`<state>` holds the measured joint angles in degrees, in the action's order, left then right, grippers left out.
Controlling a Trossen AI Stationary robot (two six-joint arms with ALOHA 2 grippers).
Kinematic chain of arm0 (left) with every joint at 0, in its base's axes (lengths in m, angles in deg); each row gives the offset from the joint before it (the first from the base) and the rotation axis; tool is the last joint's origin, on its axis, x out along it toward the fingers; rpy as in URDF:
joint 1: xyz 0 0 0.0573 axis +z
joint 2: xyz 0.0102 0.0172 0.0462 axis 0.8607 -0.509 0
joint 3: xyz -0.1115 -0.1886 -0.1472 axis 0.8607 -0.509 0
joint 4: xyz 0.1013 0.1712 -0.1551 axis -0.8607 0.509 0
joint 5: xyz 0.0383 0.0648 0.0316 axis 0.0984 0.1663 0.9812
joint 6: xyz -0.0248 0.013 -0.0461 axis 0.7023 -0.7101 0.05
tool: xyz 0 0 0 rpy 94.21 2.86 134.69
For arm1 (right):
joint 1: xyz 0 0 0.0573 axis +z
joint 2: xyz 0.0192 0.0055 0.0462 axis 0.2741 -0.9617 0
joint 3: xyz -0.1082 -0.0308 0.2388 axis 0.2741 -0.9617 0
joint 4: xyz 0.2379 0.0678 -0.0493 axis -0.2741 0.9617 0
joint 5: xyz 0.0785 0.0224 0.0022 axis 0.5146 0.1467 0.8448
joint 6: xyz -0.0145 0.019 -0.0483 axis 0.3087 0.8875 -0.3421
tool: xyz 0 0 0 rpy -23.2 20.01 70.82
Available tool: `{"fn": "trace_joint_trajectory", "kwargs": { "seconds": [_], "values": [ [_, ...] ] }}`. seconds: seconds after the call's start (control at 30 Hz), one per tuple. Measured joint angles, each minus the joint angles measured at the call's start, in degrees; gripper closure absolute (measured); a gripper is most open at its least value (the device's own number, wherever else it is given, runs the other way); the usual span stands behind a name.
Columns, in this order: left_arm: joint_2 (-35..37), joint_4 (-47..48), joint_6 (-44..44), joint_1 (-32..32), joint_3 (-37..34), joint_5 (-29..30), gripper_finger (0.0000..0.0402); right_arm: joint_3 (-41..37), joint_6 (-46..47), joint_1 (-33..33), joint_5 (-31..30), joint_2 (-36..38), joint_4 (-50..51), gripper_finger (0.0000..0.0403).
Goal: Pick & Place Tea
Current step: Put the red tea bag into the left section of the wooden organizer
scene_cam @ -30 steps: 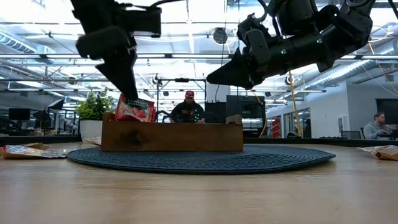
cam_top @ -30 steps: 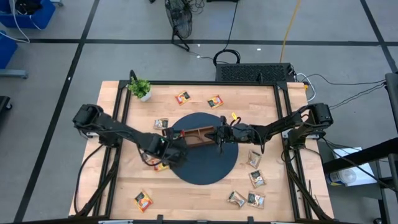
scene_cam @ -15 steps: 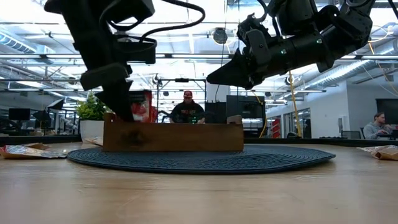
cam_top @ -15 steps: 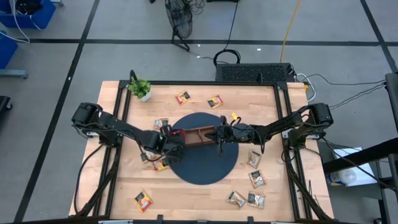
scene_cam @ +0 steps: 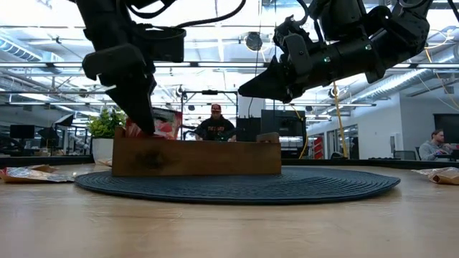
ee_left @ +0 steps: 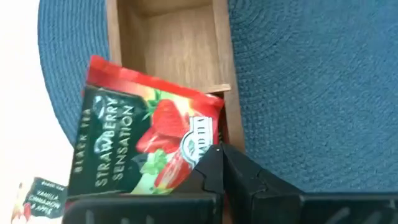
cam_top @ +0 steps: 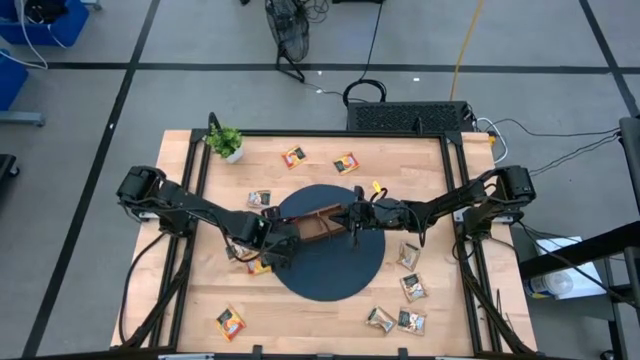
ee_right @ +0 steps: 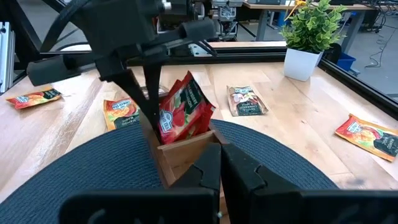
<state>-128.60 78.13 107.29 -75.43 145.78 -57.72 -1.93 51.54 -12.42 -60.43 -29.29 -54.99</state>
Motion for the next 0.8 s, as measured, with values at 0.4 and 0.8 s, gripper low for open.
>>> {"fn": "trace_joint_trajectory", "kwargs": {
  "seconds": [0.4,0.8],
  "values": [
    [0.0,3.1,-2.4,0.1,3.1,1.3,0.0398,0.0,0.0,0.0,0.0,0.0,0.0,0.0403],
    [-7.5,2.4,-2.8,2.8,2.0,-2.3,0.0399,0.0,0.1,0.0,0.0,0.0,0.0,0.0403]
  ]
}}
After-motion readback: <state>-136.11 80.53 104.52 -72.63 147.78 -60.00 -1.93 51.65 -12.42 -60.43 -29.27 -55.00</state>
